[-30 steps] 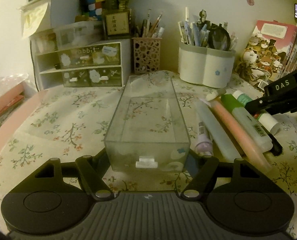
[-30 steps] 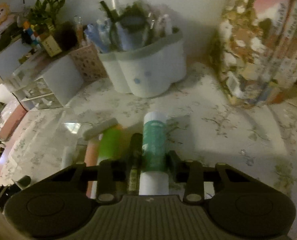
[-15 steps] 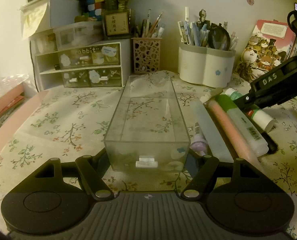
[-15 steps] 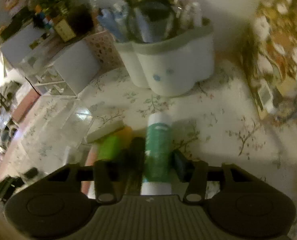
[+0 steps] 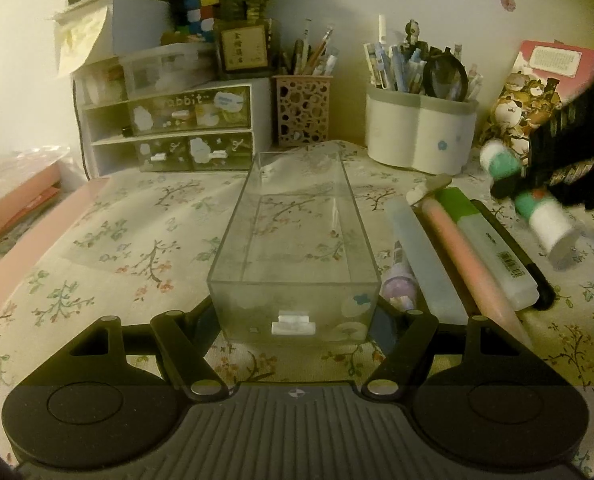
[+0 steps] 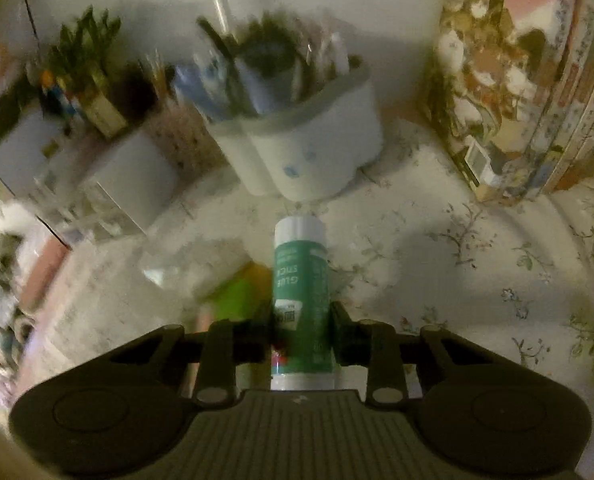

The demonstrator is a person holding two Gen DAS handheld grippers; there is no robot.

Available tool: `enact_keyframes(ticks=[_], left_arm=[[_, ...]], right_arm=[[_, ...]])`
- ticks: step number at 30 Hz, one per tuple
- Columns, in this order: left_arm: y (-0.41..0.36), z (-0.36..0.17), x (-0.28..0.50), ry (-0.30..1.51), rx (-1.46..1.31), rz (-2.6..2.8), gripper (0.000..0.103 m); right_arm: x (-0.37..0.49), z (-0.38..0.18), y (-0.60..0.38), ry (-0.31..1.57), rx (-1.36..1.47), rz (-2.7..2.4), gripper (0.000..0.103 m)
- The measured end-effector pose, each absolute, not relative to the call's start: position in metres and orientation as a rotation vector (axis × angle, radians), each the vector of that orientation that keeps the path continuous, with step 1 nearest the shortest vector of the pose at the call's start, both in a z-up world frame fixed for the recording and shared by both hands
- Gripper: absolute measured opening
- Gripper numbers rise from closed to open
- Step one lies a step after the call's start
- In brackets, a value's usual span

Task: Organize stationery
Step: 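Carry the glue stick into the clear box and open the right tool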

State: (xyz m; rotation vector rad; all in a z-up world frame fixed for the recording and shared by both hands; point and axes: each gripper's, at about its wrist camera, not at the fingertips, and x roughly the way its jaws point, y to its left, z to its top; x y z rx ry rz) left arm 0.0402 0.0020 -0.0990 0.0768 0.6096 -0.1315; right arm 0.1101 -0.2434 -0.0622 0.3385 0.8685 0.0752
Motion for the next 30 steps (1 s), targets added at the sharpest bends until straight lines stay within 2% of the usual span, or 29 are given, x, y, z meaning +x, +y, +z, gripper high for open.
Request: enact_keyframes(ticks=[5,10,30], left_arm=[[0.000,-0.099,0.039,0.610,0.077,-0.120,0.072],[0.002,-0.099,0.039,0.610,0.076,-0.126,0.072],[0.003,-0.100,0.041,0.610,0.084,-0.149,0.072]], right_arm=[[0.111,-0.035,-0.217,0.845,0.475,0.231,0.026],[0.135,-0.043,-0.174,0.923,0.558,0.347,0.026],[0.187,-0.082,-0.088,1.181,0.359,0.432,0.026]])
